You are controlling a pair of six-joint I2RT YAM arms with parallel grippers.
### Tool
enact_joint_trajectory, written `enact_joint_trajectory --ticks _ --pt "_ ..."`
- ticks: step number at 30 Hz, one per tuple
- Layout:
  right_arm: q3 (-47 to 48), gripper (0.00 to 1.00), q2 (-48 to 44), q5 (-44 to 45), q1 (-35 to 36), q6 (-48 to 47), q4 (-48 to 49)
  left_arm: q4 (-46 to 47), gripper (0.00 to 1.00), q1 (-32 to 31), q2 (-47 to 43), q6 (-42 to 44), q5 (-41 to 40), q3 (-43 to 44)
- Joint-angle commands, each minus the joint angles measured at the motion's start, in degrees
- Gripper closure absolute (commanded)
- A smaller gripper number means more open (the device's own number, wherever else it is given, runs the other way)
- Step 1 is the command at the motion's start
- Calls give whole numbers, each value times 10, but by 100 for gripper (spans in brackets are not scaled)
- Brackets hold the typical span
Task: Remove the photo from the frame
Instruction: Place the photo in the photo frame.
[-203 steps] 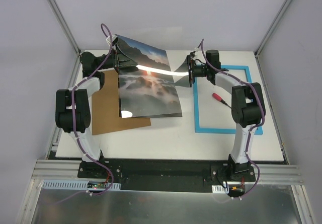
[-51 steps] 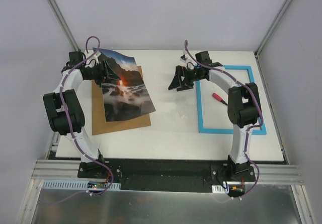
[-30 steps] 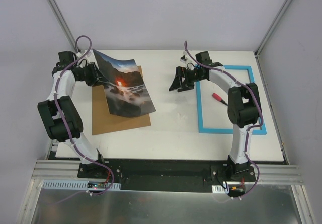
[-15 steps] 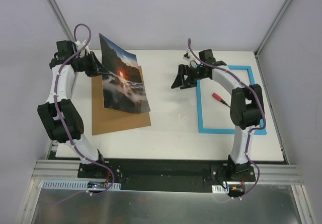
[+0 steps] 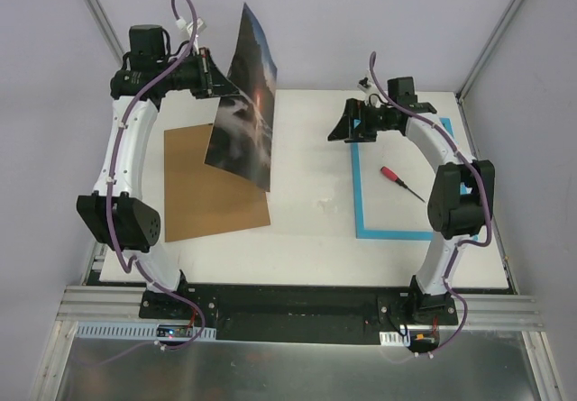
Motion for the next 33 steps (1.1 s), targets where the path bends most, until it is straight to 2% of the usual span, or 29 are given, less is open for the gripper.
enact_joint_trajectory --ticks 1,4,7,12,17,21,33 --pt "-6 4 -45 -3 -24 -3 4 -1 100 -36 36 -65 64 70" --pt "-7 4 -56 -1 -41 -3 4 9 100 -56 48 -84 70 81" --pt "-7 4 -69 6 -59 -5 4 40 100 -61 48 -106 70 48" --pt "-11 4 -94 26 -89 -15 2 125 100 -61 54 -123 32 -82" --pt "-15 4 -117 45 -101 -38 -12 234 100 -59 69 -166 -36 -228" --pt "-24 4 -127 57 -101 -56 -22 294 100 -59 80 -186 -100 -308" --pt "-53 4 -136 93 -116 -54 -21 351 100 -25 64 -241 -208 -412"
